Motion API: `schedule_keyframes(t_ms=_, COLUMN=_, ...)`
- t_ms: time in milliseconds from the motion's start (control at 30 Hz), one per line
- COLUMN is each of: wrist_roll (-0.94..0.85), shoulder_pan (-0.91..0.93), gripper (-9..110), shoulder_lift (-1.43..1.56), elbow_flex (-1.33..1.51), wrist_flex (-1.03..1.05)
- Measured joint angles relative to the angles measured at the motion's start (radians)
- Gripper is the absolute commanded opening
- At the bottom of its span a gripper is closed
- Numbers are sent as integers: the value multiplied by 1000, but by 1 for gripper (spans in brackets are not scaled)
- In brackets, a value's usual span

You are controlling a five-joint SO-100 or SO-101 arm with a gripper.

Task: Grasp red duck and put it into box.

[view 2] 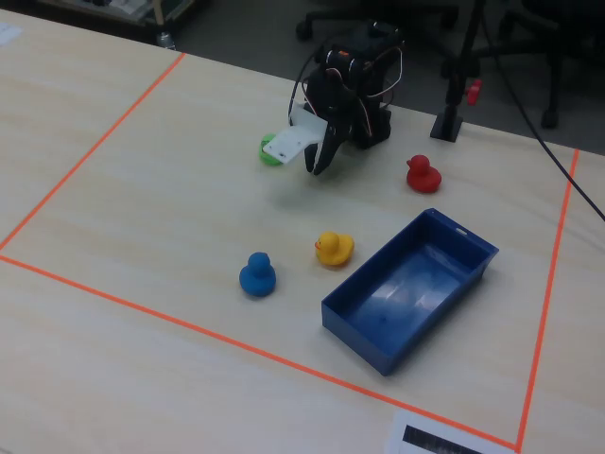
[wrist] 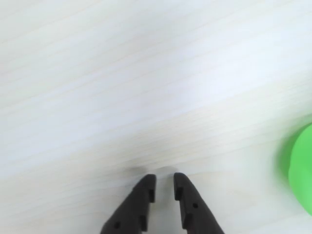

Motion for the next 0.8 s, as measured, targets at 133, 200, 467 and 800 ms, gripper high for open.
schedule_keyframes(t_ms=133, wrist_roll=0, shoulder_pan=0, gripper=0, shoulder_lift=0, elbow_flex=0, wrist_flex=2)
schedule_keyframes(t_ms=200, wrist_roll=0, shoulder_pan=0, gripper=0, shoulder_lift=0, elbow_flex=0, wrist_flex=2)
schedule_keyframes(t_ms=467, wrist_roll=20, shoulder_pan=17, gripper=31, shoulder_lift=-95, elbow_flex=-57, wrist_flex=-61)
schedule_keyframes(t_ms=800, wrist_roll=55, shoulder_pan=-48, gripper=46, shoulder_lift=-824, elbow_flex=-1025, wrist_flex=348)
